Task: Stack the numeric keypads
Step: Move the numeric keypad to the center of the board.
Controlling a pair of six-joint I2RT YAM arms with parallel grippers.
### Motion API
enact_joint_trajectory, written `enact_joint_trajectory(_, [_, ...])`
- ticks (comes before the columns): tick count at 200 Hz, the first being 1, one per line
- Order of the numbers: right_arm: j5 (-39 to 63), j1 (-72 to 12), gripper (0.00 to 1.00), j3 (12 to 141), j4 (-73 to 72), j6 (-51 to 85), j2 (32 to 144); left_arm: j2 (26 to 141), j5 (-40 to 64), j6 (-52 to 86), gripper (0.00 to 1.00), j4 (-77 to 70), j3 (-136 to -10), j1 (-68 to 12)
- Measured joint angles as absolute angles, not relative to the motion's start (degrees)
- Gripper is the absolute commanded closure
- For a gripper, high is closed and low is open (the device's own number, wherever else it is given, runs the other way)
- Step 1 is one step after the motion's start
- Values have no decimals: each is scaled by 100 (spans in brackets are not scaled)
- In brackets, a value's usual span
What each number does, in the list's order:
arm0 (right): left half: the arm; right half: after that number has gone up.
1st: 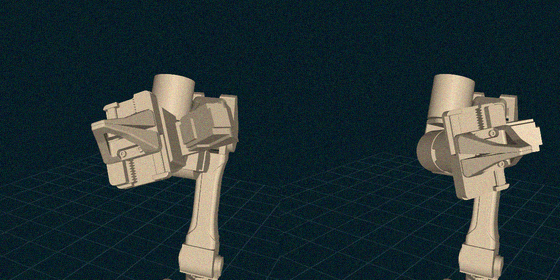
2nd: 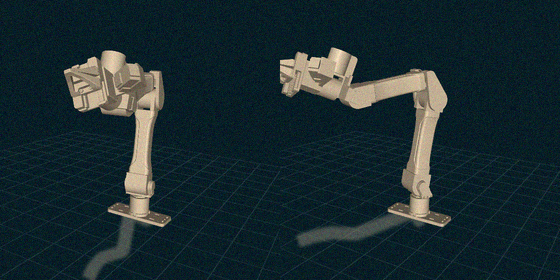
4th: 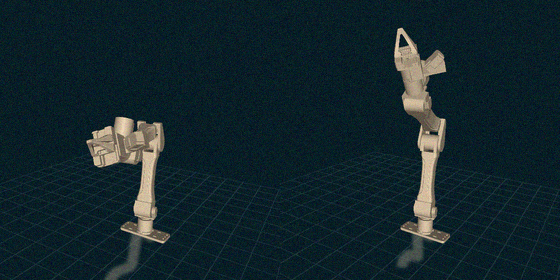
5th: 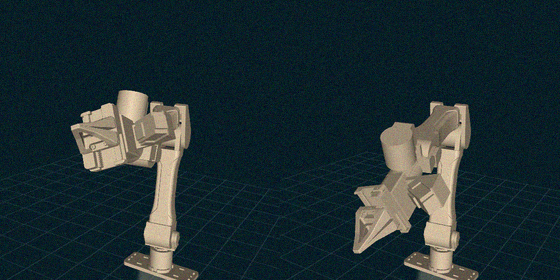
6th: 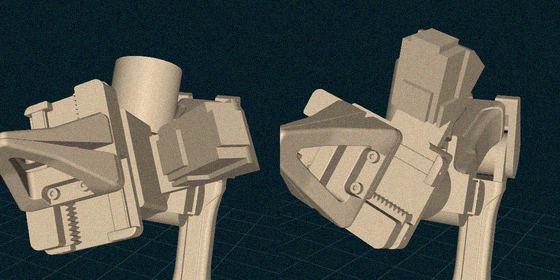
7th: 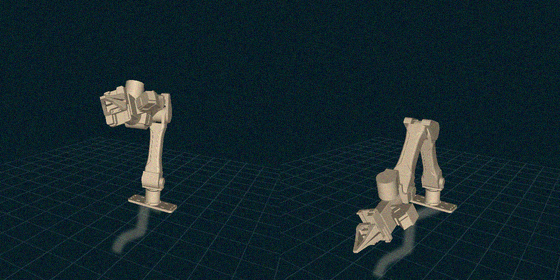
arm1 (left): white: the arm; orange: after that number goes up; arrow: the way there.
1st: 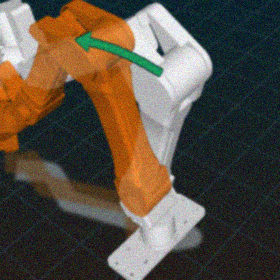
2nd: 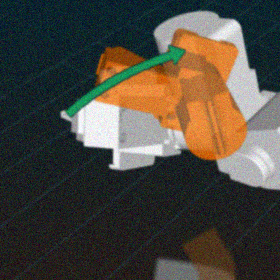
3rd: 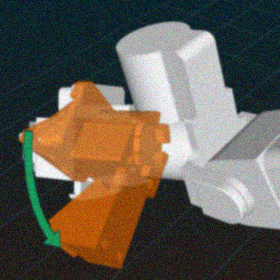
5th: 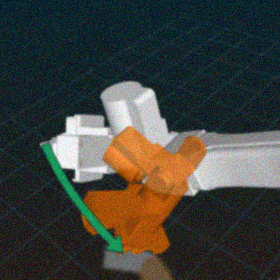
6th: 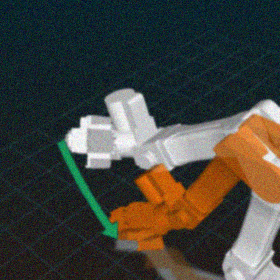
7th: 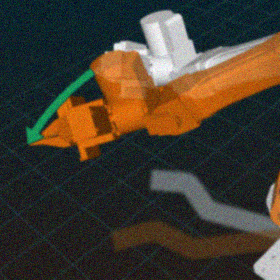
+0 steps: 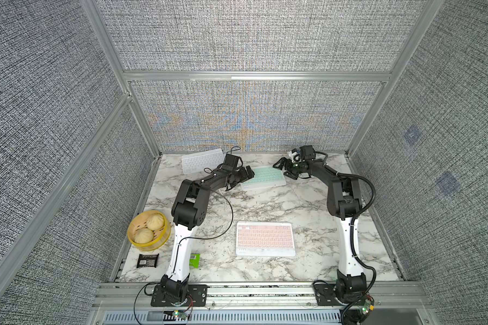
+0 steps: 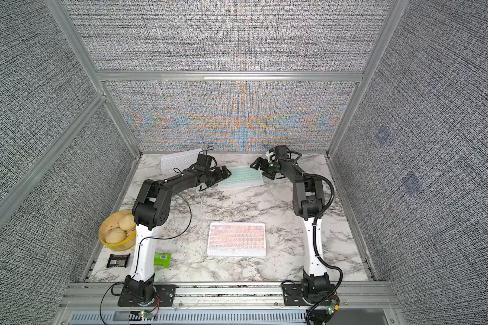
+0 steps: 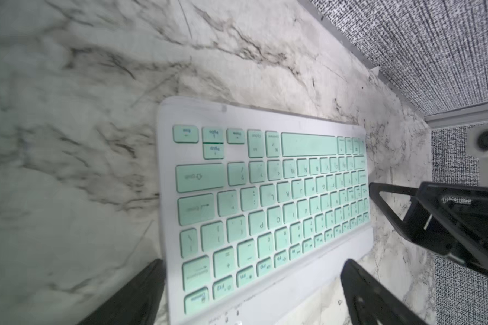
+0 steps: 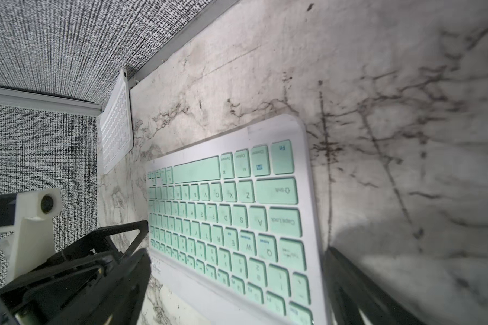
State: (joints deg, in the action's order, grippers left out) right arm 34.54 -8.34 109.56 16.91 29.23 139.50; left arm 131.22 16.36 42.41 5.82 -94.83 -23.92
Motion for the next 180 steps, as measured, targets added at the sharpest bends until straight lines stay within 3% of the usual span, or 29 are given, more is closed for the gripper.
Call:
enact_joint_trajectory(106, [2602, -1649, 4, 6827, -519, 3548, 11539, 11244, 1223, 4320, 3, -869, -6311, -2624])
enact_joint_trajectory(180, [2753, -1636, 4, 5771, -716, 3741, 10777, 10322, 1251, 4235, 1, 49, -5557, -2620])
